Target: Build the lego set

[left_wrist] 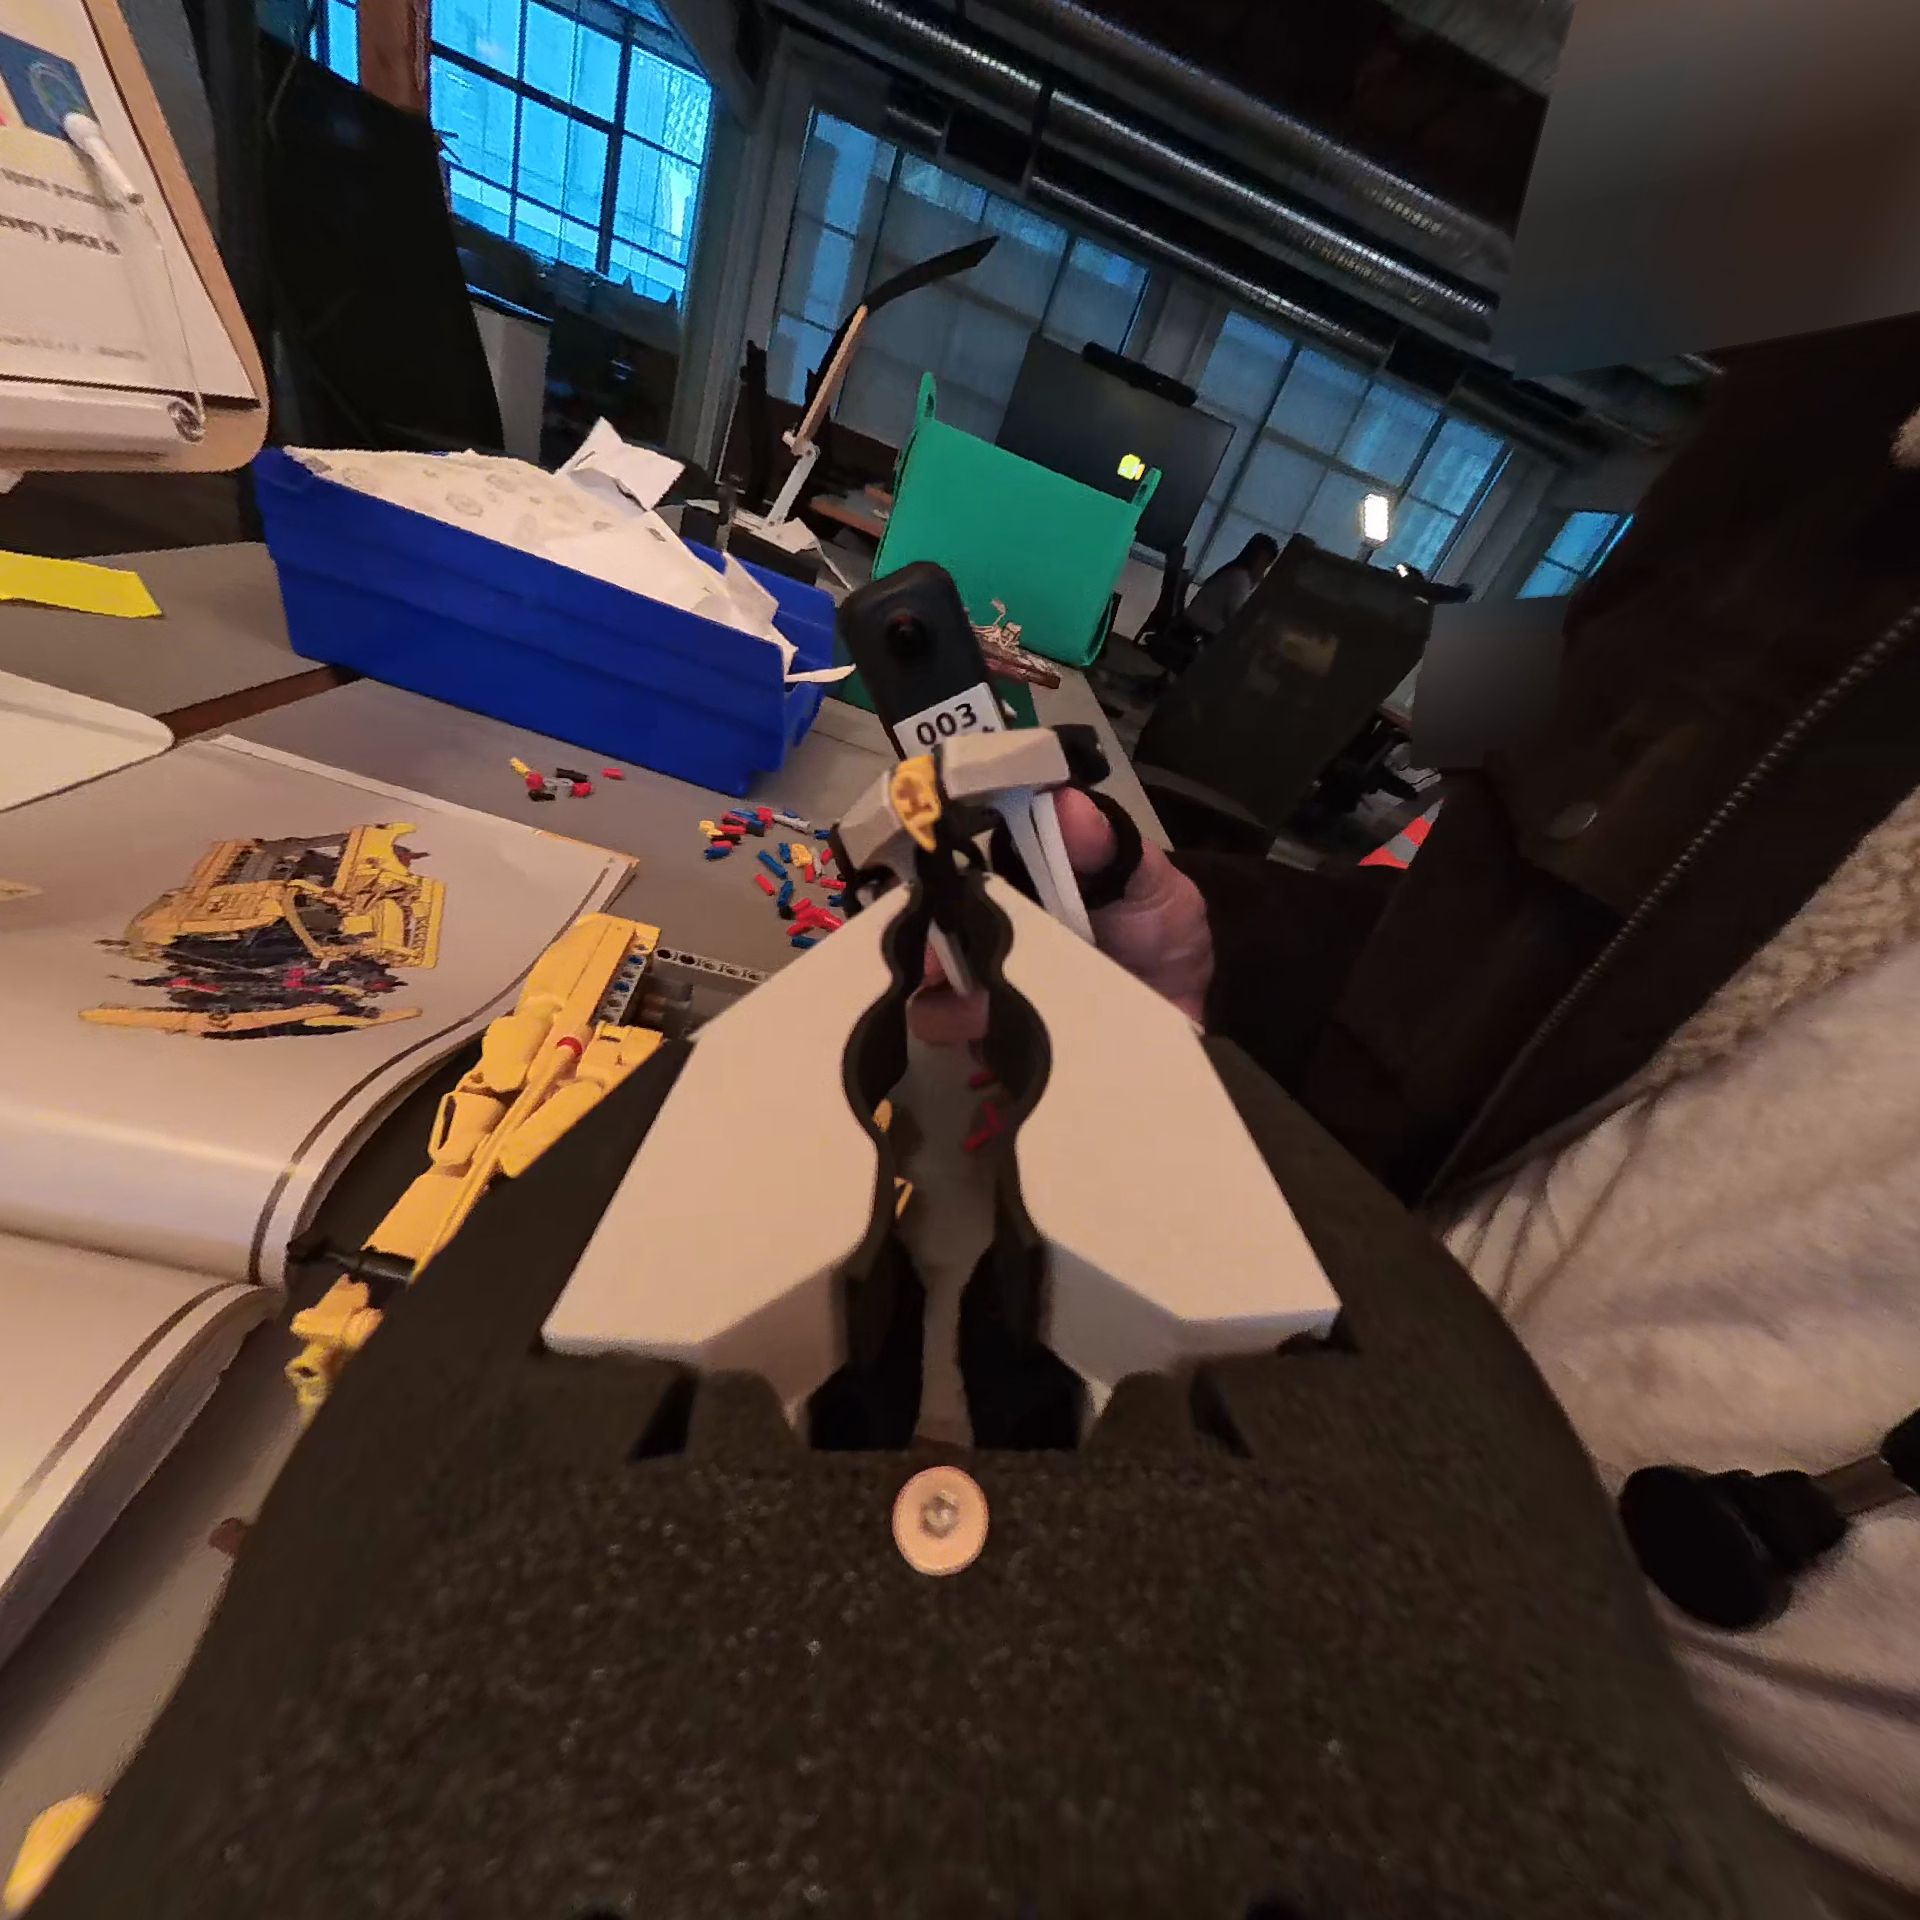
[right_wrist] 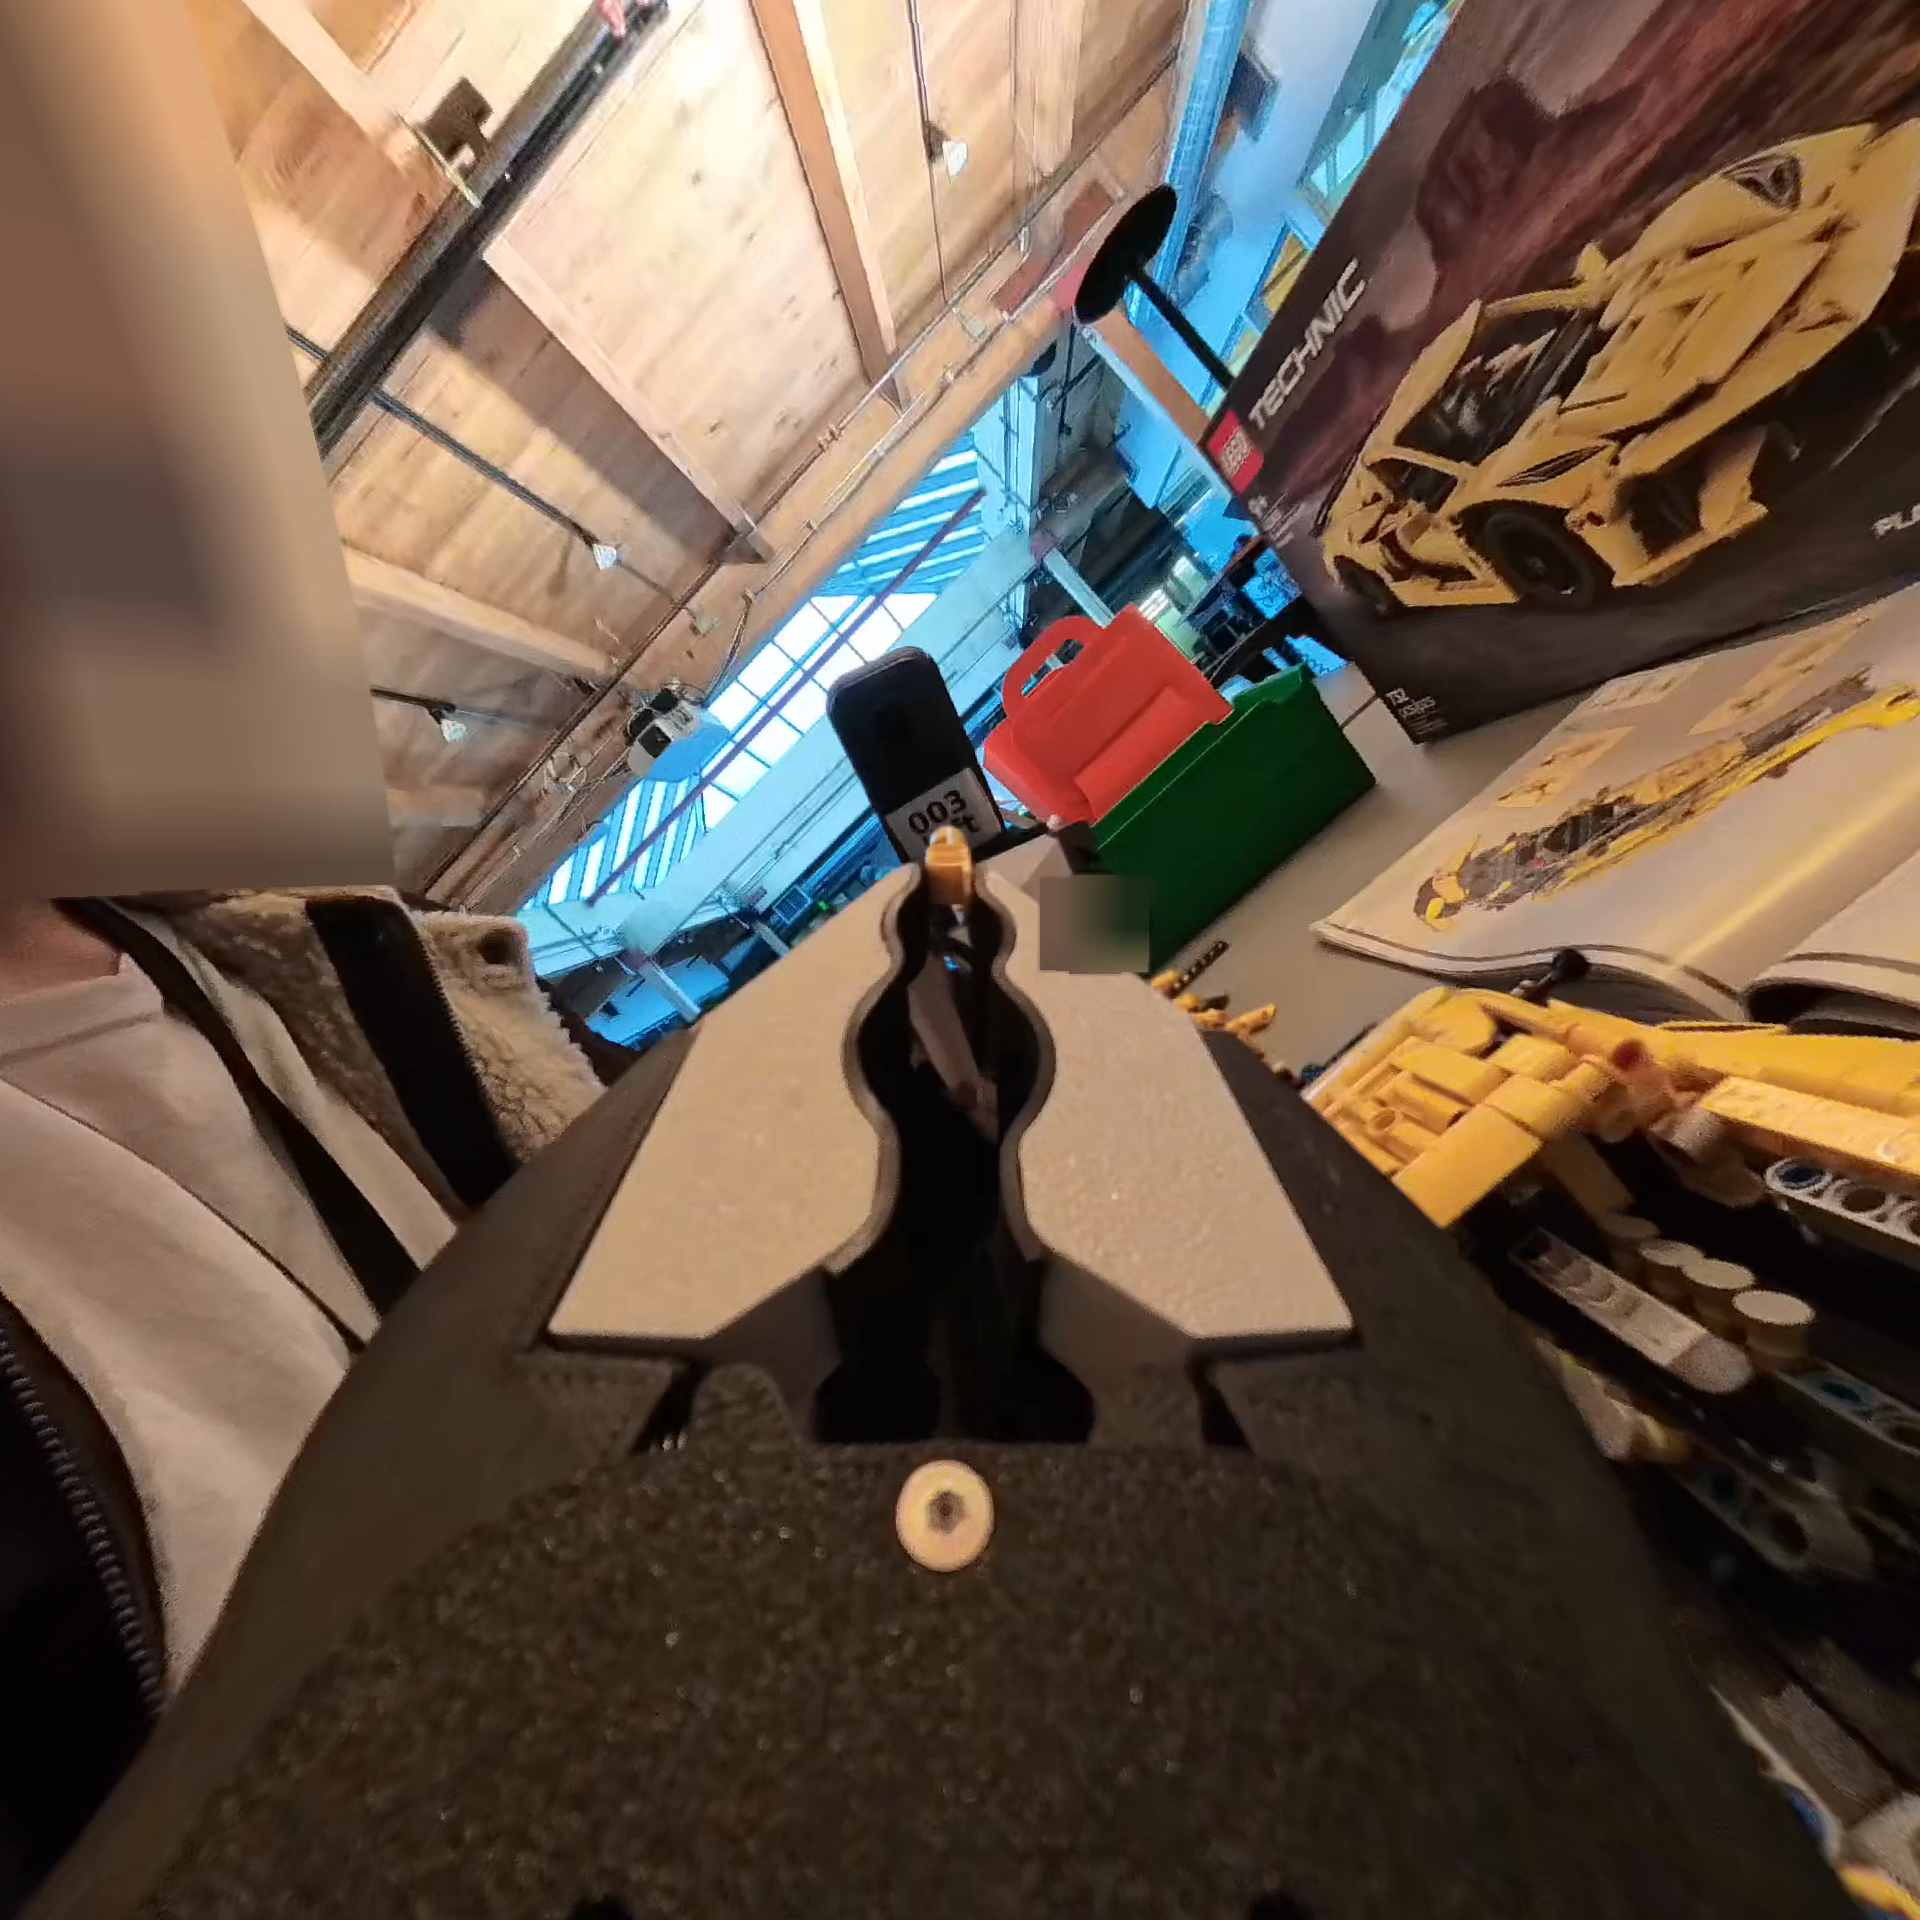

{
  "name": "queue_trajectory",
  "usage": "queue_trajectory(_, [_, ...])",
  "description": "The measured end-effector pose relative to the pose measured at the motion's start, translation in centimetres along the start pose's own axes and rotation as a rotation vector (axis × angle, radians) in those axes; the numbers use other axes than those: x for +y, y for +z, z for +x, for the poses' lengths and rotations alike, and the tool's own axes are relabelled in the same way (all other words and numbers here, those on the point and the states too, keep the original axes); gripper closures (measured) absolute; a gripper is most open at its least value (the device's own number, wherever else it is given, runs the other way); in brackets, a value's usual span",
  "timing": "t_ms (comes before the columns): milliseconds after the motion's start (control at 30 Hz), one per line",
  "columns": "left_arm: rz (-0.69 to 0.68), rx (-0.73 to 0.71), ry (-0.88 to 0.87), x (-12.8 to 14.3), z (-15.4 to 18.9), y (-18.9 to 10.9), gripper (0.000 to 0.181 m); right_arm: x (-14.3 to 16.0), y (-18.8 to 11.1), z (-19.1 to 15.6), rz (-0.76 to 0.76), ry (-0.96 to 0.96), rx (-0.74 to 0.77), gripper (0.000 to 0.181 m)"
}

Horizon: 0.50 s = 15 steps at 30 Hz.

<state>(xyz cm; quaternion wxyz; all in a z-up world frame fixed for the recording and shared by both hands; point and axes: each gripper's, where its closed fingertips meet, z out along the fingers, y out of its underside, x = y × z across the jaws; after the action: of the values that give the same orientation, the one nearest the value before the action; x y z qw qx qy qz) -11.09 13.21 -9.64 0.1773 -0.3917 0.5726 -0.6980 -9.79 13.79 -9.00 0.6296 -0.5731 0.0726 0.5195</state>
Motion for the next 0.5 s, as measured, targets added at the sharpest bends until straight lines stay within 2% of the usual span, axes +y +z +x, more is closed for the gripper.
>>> queue_trajectory(100, [0.032,0.015,-0.031,-0.49,0.1,0.03,0.175,0.2,-0.15,0.05,-0.022,-0.033,0.014,0.176])
queue_trajectory(300, [0.01,0.002,-0.042,0.03,-0.15,0.28,0.172,0.62,0.17,-0.12,-0.04,-0.048,0.007,0.176])
queue_trajectory(500, [0.017,0.009,-0.053,-0.1,-0.08,0.19,0.178,0.86,0.2,0.01,-0.051,-0.05,0.01,0.176])
